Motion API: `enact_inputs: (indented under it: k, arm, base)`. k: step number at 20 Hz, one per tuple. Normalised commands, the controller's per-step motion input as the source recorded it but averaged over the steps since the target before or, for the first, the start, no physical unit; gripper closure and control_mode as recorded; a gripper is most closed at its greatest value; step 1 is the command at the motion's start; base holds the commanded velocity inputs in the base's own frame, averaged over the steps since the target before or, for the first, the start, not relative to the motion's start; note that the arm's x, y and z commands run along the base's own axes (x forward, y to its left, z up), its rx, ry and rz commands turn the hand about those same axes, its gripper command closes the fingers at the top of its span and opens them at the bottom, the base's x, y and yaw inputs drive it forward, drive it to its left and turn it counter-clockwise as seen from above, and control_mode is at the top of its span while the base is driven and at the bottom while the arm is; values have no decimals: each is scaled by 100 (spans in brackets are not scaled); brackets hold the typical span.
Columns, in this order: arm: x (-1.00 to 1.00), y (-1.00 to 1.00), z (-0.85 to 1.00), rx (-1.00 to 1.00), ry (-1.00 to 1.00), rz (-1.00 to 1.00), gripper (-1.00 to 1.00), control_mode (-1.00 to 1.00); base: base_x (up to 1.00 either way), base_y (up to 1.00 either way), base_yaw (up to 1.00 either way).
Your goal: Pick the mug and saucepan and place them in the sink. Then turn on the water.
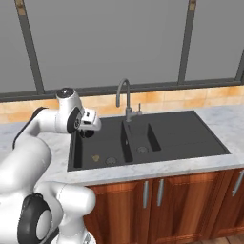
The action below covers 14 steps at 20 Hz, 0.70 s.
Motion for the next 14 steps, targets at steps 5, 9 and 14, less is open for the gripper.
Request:
enact_inputs:
  k: [5, 9, 14]
  arm:
    - [11, 0, -23, 0, 0, -4, 100, -100]
    - [29, 0, -17, 0, 4, -5, 100, -100]
    - [51, 0, -25, 0, 9, -5, 100, -100]
  base:
    - [0, 0, 0]
    - [0, 0, 0]
    - [0, 0, 0]
